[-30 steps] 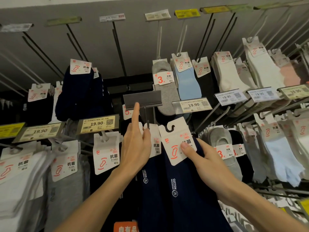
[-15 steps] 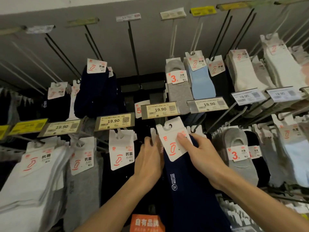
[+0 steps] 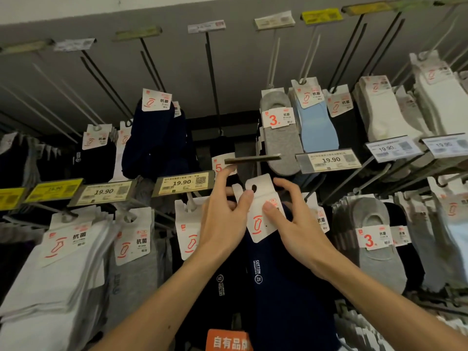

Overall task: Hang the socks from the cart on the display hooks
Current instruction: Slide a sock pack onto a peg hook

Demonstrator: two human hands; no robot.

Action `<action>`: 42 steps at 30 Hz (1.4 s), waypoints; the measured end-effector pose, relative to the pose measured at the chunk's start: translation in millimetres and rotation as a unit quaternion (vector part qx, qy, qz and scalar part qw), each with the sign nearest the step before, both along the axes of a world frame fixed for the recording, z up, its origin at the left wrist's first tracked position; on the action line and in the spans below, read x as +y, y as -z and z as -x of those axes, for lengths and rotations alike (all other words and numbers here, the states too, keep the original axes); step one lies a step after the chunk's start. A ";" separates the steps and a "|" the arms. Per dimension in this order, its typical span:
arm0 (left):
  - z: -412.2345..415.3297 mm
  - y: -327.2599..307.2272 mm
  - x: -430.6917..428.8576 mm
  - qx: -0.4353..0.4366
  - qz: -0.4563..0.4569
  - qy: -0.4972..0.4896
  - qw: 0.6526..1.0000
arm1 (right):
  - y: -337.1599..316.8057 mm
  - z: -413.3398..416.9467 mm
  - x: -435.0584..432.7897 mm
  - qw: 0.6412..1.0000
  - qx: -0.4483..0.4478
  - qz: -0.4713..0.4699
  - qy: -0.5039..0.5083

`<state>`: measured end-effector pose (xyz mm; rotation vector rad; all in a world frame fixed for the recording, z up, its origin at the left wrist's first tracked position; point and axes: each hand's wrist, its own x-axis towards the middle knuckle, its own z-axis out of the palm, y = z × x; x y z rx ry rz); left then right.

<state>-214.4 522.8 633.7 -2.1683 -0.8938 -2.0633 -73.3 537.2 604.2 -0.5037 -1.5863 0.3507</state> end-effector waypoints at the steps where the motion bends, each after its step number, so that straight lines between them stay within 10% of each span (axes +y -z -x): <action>1: -0.3 0.4 2.3 0.010 -0.021 -0.015 1.000 | 0.1 -0.2 1.6 0.999 -0.017 -0.025 0.030; 11: 0.1 -6.2 13.1 0.114 -0.121 -0.134 0.977 | -10.2 4.5 7.1 0.974 -0.086 -0.073 0.198; 24: 14.0 45.1 3.6 0.256 -0.033 -0.200 0.945 | 22.7 -14.5 18.5 0.966 -0.212 -0.006 0.144; 31: 34.1 74.7 9.6 0.335 0.202 -0.140 0.909 | 65.1 -31.8 10.9 0.928 -0.332 0.049 0.159; 42: 15.8 95.3 45.6 0.272 0.176 -0.165 0.931 | 74.1 -0.3 44.1 0.929 -0.286 0.037 0.231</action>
